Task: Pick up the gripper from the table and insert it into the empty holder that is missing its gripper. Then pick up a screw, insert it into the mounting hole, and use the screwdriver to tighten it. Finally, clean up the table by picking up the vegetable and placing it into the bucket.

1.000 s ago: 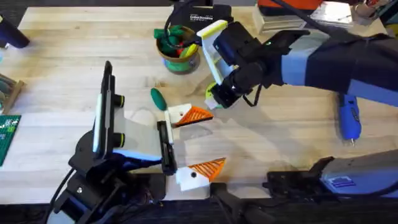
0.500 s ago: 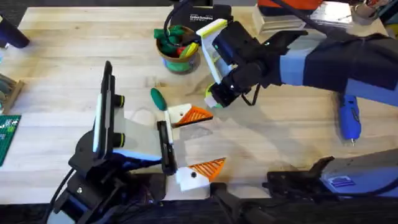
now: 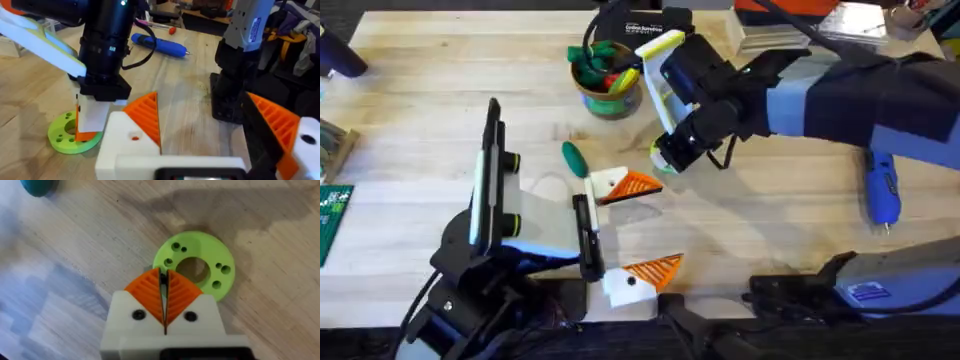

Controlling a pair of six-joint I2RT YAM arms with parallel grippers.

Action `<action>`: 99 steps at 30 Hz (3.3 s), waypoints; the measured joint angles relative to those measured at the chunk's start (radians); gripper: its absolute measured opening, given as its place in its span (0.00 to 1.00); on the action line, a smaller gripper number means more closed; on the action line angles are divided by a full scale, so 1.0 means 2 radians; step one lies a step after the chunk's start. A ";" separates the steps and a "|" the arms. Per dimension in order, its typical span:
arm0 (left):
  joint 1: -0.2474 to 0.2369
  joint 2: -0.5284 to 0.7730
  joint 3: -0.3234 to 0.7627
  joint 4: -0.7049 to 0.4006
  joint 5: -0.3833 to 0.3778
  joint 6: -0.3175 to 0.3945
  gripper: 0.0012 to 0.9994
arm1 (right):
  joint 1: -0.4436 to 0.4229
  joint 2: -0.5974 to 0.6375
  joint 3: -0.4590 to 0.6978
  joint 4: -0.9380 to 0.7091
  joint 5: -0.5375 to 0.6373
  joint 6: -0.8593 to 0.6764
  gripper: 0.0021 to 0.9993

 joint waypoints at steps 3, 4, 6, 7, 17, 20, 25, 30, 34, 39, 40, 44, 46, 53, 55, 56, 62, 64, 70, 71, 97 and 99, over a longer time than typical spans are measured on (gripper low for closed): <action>0.000 0.000 0.000 0.000 0.000 0.000 0.99 | 0.000 0.000 0.000 0.000 0.000 0.000 0.01; 0.000 0.000 0.000 0.000 0.000 0.000 0.99 | 0.000 0.000 0.000 0.000 0.000 0.000 0.01; 0.000 0.000 0.000 0.000 0.000 0.000 0.99 | 0.000 0.000 0.000 0.000 0.000 0.000 0.01; 0.000 0.000 0.000 0.000 0.000 0.000 0.99 | 0.000 0.000 0.000 0.000 0.000 0.000 0.01; 0.000 0.000 0.000 0.000 0.000 0.000 0.99 | 0.000 -0.006 -0.001 -0.005 0.000 -0.001 0.01; 0.000 0.000 0.000 0.000 0.000 0.000 0.99 | 0.000 -0.015 -0.001 -0.005 0.004 -0.001 0.01; 0.000 0.000 0.000 0.000 0.000 0.000 0.99 | 0.000 -0.042 -0.001 -0.012 0.013 -0.003 0.01; 0.000 0.000 0.000 0.000 0.000 0.000 0.99 | 0.000 -0.078 -0.001 -0.039 0.015 -0.011 0.01; 0.000 0.000 0.000 0.000 0.000 0.000 0.99 | 0.000 -0.113 -0.001 -0.061 0.015 -0.025 0.01; 0.000 0.000 0.000 0.000 0.000 0.000 0.99 | -0.001 -0.171 -0.001 -0.087 0.007 -0.049 0.01; 0.000 0.000 0.000 0.000 0.000 0.000 0.99 | -0.002 -0.184 -0.001 -0.093 0.005 -0.052 0.01; 0.000 0.000 0.000 0.000 0.000 0.000 0.99 | -0.011 -0.223 0.001 -0.121 0.000 -0.059 0.01; 0.000 0.000 0.000 0.000 0.000 0.000 0.99 | -0.018 -0.230 0.008 -0.133 -0.007 -0.061 0.01; 0.000 0.000 0.000 0.000 0.000 0.000 0.99 | -0.029 -0.231 0.029 -0.147 -0.031 -0.063 0.01; 0.000 0.000 0.000 0.000 0.000 0.000 0.99 | -0.029 -0.231 0.031 -0.149 -0.037 -0.063 0.01; 0.000 0.000 0.000 0.000 0.000 0.000 0.99 | -0.029 -0.230 0.033 -0.150 -0.041 -0.064 0.01; 0.000 0.000 0.000 0.000 0.000 0.000 0.99 | -0.033 -0.231 0.054 -0.153 -0.057 -0.075 0.01; 0.000 0.000 0.000 0.000 0.000 0.000 0.99 | -0.033 -0.231 0.059 -0.153 -0.064 -0.079 0.01; 0.000 0.000 0.000 0.000 0.000 0.000 0.99 | -0.034 -0.231 0.064 -0.154 -0.095 -0.091 0.01; 0.000 0.000 0.000 0.000 0.000 0.000 0.99 | -0.034 -0.231 0.064 -0.154 -0.103 -0.093 0.01; 0.000 0.000 0.000 0.000 0.000 0.000 0.99 | 0.013 -0.202 0.065 -0.126 -0.164 -0.112 0.01; 0.000 0.000 0.000 0.000 0.000 0.000 0.99 | 0.014 -0.202 0.065 -0.121 -0.165 -0.112 0.01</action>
